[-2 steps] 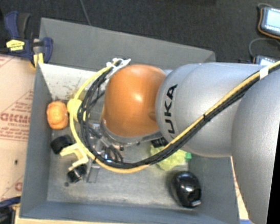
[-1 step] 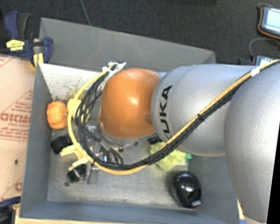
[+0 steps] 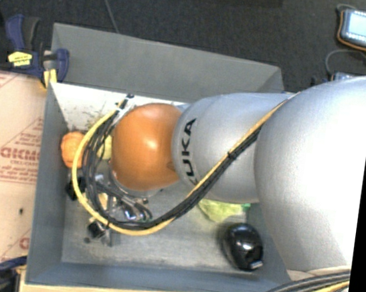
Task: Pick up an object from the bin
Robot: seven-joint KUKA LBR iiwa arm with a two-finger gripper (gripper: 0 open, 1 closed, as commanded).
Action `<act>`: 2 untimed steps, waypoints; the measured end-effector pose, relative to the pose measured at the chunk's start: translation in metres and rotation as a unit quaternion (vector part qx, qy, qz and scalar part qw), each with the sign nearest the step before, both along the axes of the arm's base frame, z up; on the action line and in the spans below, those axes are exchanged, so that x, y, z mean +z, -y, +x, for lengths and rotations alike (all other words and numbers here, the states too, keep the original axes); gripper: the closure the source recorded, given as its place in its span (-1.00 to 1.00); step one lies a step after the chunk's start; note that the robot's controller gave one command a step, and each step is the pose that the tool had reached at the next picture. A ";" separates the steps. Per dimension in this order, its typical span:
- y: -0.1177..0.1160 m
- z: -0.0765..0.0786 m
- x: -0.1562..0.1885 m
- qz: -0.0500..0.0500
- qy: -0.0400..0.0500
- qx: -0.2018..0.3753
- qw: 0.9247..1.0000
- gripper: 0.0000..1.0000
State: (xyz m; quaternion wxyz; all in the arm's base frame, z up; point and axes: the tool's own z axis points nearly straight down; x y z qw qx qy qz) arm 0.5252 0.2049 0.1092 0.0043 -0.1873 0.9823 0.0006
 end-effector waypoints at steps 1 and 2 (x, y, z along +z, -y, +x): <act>0.024 0.023 -0.037 0.000 0.005 0.203 0.979 1.00; 0.024 0.023 -0.037 0.000 0.004 0.203 0.979 1.00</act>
Offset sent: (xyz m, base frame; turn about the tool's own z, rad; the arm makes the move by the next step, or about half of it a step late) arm 0.0000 0.0000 0.0000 0.0000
